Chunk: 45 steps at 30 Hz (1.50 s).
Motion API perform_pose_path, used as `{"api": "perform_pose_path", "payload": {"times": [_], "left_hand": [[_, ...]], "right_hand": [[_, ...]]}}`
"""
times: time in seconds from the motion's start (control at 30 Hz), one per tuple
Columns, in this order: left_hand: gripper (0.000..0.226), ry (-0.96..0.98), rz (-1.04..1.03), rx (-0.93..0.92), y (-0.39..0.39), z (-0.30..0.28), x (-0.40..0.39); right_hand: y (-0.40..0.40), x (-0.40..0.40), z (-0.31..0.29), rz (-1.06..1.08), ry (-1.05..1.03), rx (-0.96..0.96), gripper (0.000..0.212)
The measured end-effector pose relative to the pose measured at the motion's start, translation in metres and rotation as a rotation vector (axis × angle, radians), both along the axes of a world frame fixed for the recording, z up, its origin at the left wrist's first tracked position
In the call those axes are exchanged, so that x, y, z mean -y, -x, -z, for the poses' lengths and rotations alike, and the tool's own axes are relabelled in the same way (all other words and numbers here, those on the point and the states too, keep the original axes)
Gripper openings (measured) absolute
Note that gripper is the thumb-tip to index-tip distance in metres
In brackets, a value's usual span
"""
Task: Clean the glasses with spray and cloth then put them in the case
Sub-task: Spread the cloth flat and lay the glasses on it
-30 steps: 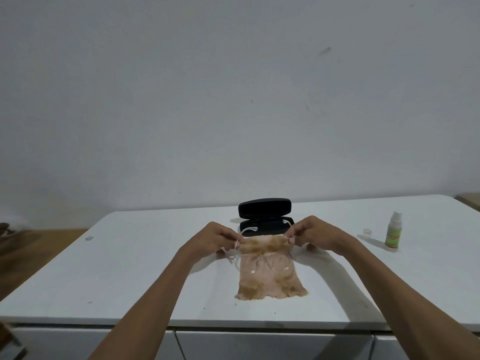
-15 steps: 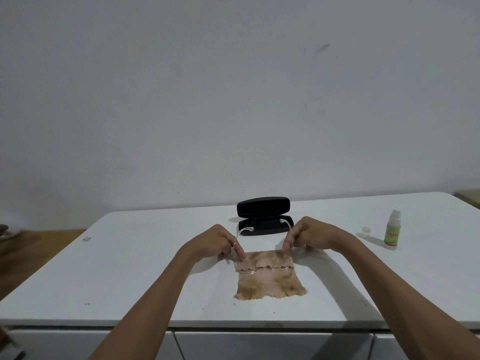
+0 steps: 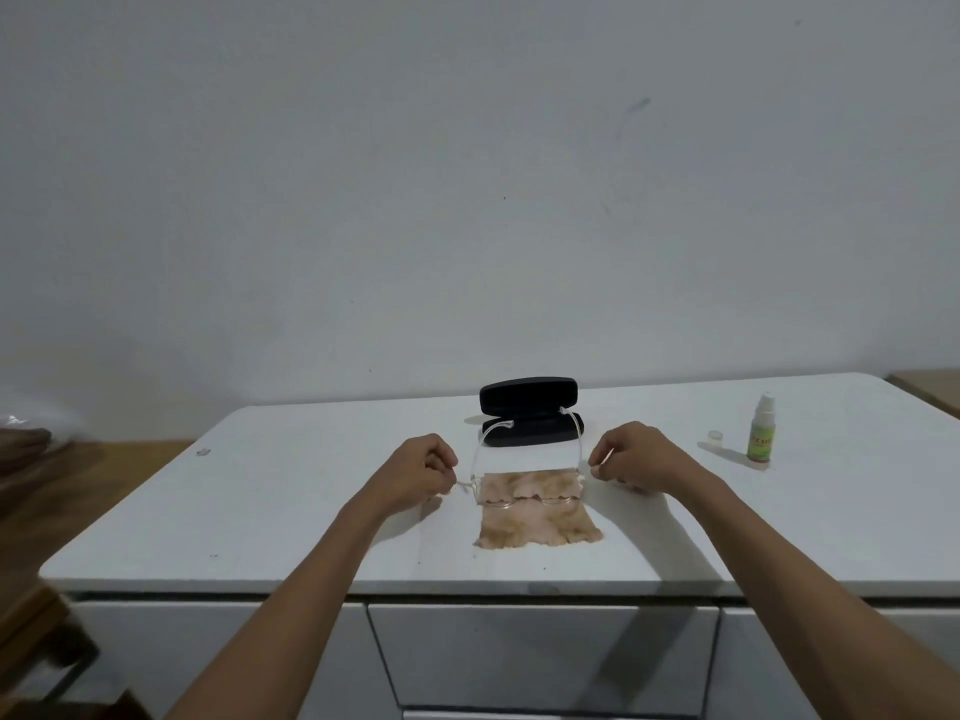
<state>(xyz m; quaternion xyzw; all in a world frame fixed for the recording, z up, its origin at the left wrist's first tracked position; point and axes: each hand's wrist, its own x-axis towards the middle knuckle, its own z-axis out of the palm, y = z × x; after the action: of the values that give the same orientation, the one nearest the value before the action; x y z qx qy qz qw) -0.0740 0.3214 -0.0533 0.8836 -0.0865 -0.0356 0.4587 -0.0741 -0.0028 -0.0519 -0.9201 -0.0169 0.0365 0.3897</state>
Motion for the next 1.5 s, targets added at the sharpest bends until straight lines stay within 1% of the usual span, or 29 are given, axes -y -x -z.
{"api": "perform_pose_path", "payload": {"times": [0.13,0.2,0.3,0.37,0.5,0.67,0.8,0.9,1.07,1.2,1.4,1.5], "left_hand": [[0.015,-0.106,0.164,-0.028,0.026,-0.003,0.003],[0.020,-0.173,0.235,-0.032,0.036,-0.004,0.009],[0.019,-0.238,0.271,-0.028,0.047,-0.004,0.018],[0.016,-0.252,0.260,-0.007,0.051,-0.004,0.021],[0.011,-0.273,0.208,0.054,0.055,-0.002,0.024],[0.002,-0.234,0.167,0.095,0.054,0.003,0.024],[0.005,-0.037,0.057,0.127,0.047,0.005,0.026],[0.007,0.087,-0.067,0.153,0.040,0.008,0.030],[0.010,0.226,-0.264,0.178,0.030,0.014,0.042],[0.015,0.214,-0.338,0.184,0.022,0.021,0.047],[0.018,0.109,-0.396,0.231,0.011,0.031,0.050],[0.026,0.070,-0.435,0.234,0.006,0.033,0.052]], "right_hand": [[0.031,-0.006,-0.004,-0.068,0.087,-0.008,0.012],[0.043,-0.010,-0.005,-0.159,0.087,-0.032,0.017],[0.057,-0.015,-0.009,-0.273,0.108,-0.082,0.021],[0.062,-0.016,-0.010,-0.274,0.147,-0.070,0.021],[0.064,-0.016,-0.008,-0.231,0.197,0.007,0.016],[0.060,-0.019,-0.004,-0.205,0.229,0.072,0.012],[0.052,-0.019,-0.003,-0.096,0.141,0.178,0.008],[0.046,-0.022,-0.002,0.003,0.075,0.261,0.009],[0.036,-0.032,0.005,0.185,0.007,0.295,0.012],[0.031,-0.039,0.012,0.246,0.016,0.276,0.014],[0.028,-0.046,0.015,0.307,0.099,0.233,0.026],[0.026,-0.047,0.017,0.325,0.114,0.219,0.031]]}}
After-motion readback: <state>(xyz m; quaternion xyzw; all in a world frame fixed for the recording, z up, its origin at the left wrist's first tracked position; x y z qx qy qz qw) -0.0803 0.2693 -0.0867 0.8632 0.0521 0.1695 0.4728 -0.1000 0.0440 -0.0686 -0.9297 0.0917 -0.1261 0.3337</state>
